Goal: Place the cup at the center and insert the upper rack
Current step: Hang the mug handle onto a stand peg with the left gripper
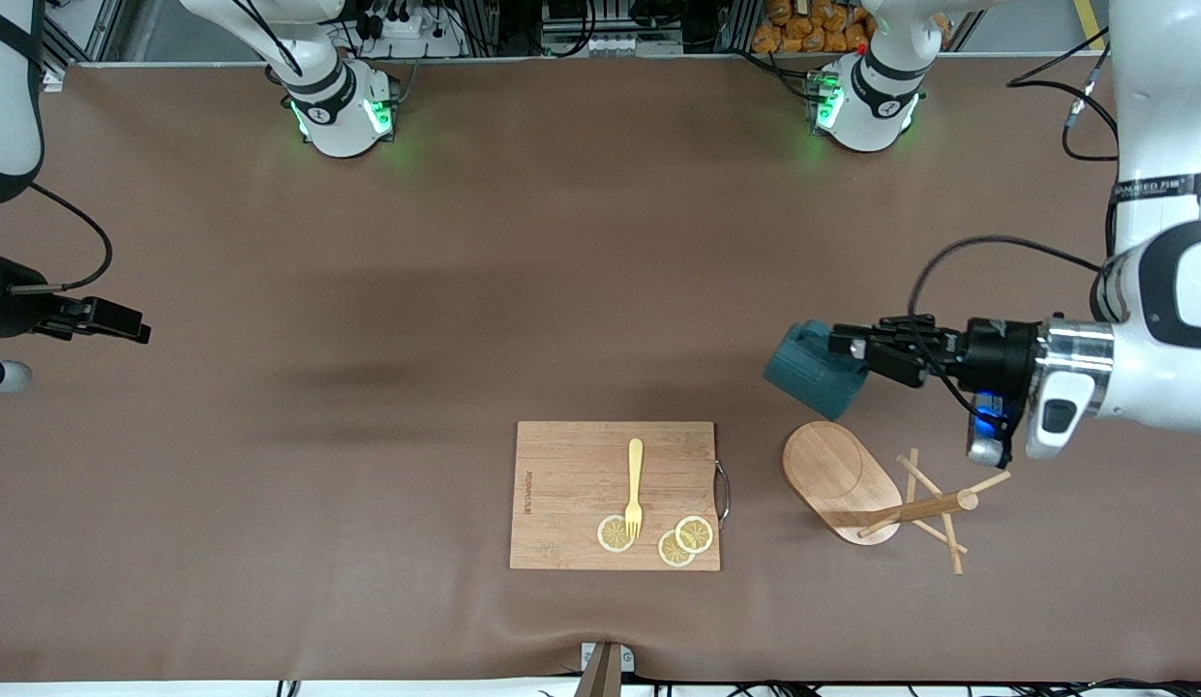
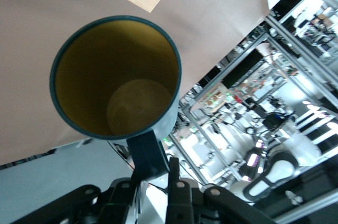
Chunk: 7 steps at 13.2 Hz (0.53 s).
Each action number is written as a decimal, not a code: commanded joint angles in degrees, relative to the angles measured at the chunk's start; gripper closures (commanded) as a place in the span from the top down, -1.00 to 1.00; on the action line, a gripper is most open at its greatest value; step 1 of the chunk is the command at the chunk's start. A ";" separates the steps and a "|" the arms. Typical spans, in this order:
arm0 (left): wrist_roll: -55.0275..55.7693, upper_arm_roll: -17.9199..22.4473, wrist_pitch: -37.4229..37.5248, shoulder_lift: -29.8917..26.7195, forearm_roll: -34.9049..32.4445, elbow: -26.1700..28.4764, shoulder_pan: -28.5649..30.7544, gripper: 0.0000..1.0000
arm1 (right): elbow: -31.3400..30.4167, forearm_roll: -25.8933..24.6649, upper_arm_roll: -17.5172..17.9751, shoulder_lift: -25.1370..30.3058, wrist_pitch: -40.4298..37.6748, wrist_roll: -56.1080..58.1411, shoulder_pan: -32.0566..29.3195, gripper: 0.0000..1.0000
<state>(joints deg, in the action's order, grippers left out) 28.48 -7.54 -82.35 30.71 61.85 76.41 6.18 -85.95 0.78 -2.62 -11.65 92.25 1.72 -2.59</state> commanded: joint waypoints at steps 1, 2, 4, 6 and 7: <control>-0.18 2.60 1.05 1.27 2.05 -0.91 -0.11 -1.00 | 1.22 -0.17 0.51 -0.56 -0.40 -0.05 -0.67 1.00; -2.18 3.31 0.96 2.23 2.05 -0.91 -0.11 -1.00 | 1.22 -0.17 0.51 -0.65 -0.40 -0.05 -0.67 1.00; -6.40 5.07 1.05 4.52 4.32 -0.91 0.06 -1.00 | 1.22 -0.17 0.51 -0.91 -0.32 -0.05 -0.67 1.00; -6.51 5.69 1.05 4.62 4.78 -0.91 0.50 -1.00 | 1.31 -0.17 0.51 -1.09 -0.32 -0.05 -0.67 1.00; -6.77 5.87 1.05 4.70 4.86 -0.91 0.50 -1.00 | 1.31 -0.17 0.51 -1.09 -0.31 -0.05 -0.67 1.00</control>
<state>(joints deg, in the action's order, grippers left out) 22.12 -1.94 -82.33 35.33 65.31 76.42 6.52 -85.95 0.78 -2.62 -12.02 92.27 1.72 -2.59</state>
